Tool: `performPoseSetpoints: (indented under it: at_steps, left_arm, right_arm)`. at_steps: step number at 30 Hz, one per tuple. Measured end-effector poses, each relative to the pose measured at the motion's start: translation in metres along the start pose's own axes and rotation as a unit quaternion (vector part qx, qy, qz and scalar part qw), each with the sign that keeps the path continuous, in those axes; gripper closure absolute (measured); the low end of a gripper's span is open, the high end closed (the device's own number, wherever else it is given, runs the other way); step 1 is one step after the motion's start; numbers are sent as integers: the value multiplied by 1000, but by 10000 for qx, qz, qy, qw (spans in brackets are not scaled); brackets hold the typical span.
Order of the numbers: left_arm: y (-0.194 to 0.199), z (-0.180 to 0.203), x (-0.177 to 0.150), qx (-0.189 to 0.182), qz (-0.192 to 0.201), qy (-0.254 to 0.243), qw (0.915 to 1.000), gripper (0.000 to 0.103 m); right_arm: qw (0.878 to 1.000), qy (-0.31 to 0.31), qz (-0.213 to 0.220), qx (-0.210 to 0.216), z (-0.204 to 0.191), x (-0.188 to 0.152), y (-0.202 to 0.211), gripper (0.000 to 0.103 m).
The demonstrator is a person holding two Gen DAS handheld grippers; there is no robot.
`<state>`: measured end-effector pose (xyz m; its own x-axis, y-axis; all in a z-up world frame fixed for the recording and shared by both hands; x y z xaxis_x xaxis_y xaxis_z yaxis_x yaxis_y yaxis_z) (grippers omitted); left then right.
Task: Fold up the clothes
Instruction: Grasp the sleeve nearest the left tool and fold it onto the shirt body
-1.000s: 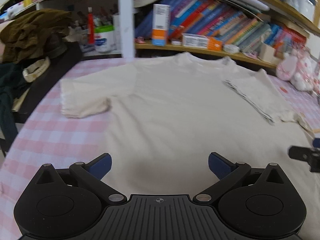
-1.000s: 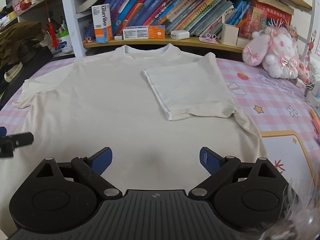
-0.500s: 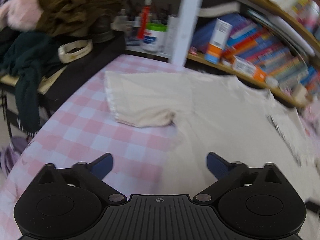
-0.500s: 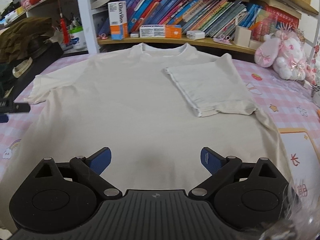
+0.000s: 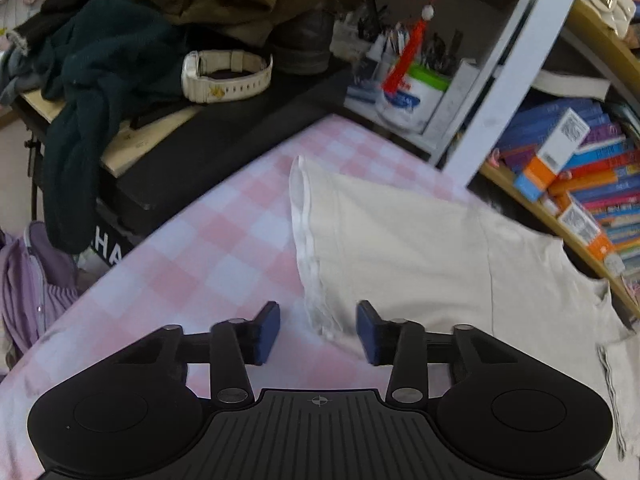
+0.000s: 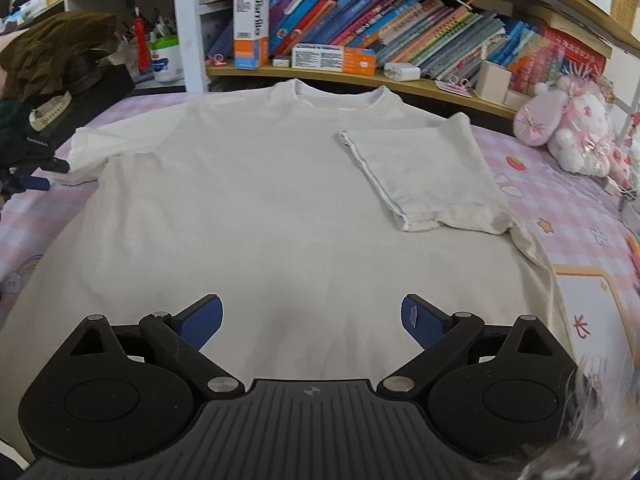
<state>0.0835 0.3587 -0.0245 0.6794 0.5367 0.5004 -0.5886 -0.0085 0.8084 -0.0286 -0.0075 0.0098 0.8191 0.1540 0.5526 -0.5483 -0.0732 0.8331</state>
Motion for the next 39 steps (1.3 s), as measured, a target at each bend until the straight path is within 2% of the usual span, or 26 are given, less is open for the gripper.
performPoseSetpoints:
  at_steps: [2,5,7,11,14,17,19,21,23,25,27,28,30,31,33,34,35,36,37,39]
  left_arm:
    - [-2,0,1,-106,-52,225,9997,76]
    - [-4,2,2,-102,-61,481,9988,78]
    - [-3,3,-1,-28,-87,722,9973,89]
    - [1,-2,-7,-31,-67,1452,9894,91]
    - [-2,-3,-7,-15,-5,1660,9861,97]
    - [-3,-9,-2,-176,-5,2037,9789,100]
    - [3,-5,4,-216,175,2078,9778,100]
    - [11,11,14,-286,396,1875,9810,100]
    - [18,41,23,-373,585,1387,9879,100]
    - [21,85,24,-443,696,495,9954,100]
    - [21,133,16,-488,724,-627,9942,100]
    - [19,158,6,-493,683,-1322,9876,100]
    - [9,199,-19,-452,465,-2532,9652,99]
    - [0,211,-34,-395,261,-3010,9524,91]
    - [-18,236,-64,-280,-148,-3937,9187,87]
    - [-26,238,-73,-67,-282,-4098,9117,86]
    - [-28,235,-76,18,-289,-4030,9147,83]
    - [-28,231,-77,64,-270,-3924,9194,71]
    - [-25,224,-74,-46,-250,-3704,9285,53]
    - [-14,209,-65,-342,-160,-3168,9477,41]
  right_arm:
    - [10000,-63,-17,-55,4,-1,0,6]
    - [9998,-146,-68,-91,9,-4,0,6]
    - [9998,-149,-101,-87,10,-5,-1,6]
    - [9999,-103,-89,-57,15,-6,-1,6]
    - [9999,-118,-69,0,23,-2,-5,6]
    - [9998,-105,-138,108,30,-2,-10,6]
    - [9998,-72,-128,159,36,-3,-10,6]
    - [9997,-86,-134,184,43,-3,-11,6]
    - [9994,-146,-196,224,52,-6,-14,6]
    - [9992,-205,-237,240,60,-9,-15,6]
    - [9990,-262,-251,246,68,-10,-15,6]
    - [9990,-290,-246,244,71,-10,-15,6]
    - [9988,-338,-257,251,78,-11,-16,6]
    - [9987,-339,-273,260,80,-12,-16,6]
    - [9986,-341,-306,278,83,-14,-17,6]
    - [9985,-342,-322,287,84,-14,-18,6]
    - [9984,-343,-338,296,85,-15,-18,6]
    - [9983,-344,-355,305,87,-16,-19,6]
    - [9982,-345,-371,314,88,-17,-19,6]
    - [9979,-400,-414,308,92,-18,-21,6]
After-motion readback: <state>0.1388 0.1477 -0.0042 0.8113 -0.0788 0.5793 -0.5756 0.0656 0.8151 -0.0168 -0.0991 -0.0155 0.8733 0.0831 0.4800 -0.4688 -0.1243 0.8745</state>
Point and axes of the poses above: each gripper's, at about its wrist camera, not at the fingertips, and y roughly against the way its jaws point, z to its right, x to its top, the point moved 2 cm from there along -y, roughly the way its jaws point, and after that the axes turned 10 degrees about -z, right-handed, at the moved point
